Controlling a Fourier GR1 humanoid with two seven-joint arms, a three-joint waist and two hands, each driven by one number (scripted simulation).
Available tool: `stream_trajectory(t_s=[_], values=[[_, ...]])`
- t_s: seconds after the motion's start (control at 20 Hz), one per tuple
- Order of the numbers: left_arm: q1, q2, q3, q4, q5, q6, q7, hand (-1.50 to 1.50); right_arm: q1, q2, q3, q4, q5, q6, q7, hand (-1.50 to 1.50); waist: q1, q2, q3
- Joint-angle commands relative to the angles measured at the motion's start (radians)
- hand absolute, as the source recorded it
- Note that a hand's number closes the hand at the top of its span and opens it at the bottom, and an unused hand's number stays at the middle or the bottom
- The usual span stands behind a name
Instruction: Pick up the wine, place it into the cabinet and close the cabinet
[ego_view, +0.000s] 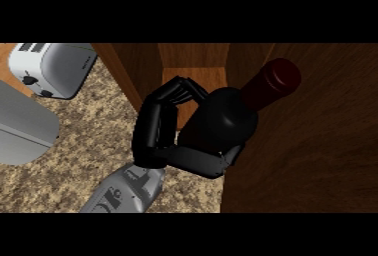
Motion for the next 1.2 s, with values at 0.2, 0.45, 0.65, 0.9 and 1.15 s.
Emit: stream_trajectory(t_s=[0.2,0.45,0.65,0.9,1.15], values=[[-0.109,0.000,0.020,0.091,-0.016,0.037,0.007,1.50,0.114,0.037,0.057,-0.101,-0.007,0.027,-0.062,-1.50,0.002,0.000,0.000],[-0.105,0.000,0.016,0.241,0.121,0.069,-0.174,1.50,0.077,-0.032,-0.067,-0.146,-0.135,0.038,0.028,-1.50,-0.012,0.003,0.000],[-0.140,0.000,-0.034,0.215,0.153,0.141,-0.144,1.50,0.036,-0.011,-0.023,-0.117,-0.076,0.015,0.039,-1.50,-0.003,0.001,0.000],[-0.052,0.000,-0.007,0.345,0.230,0.042,-0.348,1.50,0.021,0.004,-0.005,-0.094,-0.068,0.013,0.027,-1.50,-0.003,0.003,-0.001],[0.010,0.047,0.002,0.344,0.157,0.016,-0.346,1.50,0.074,-0.019,-0.065,-0.166,-0.119,0.025,0.049,-1.50,0.002,-0.001,0.000]])
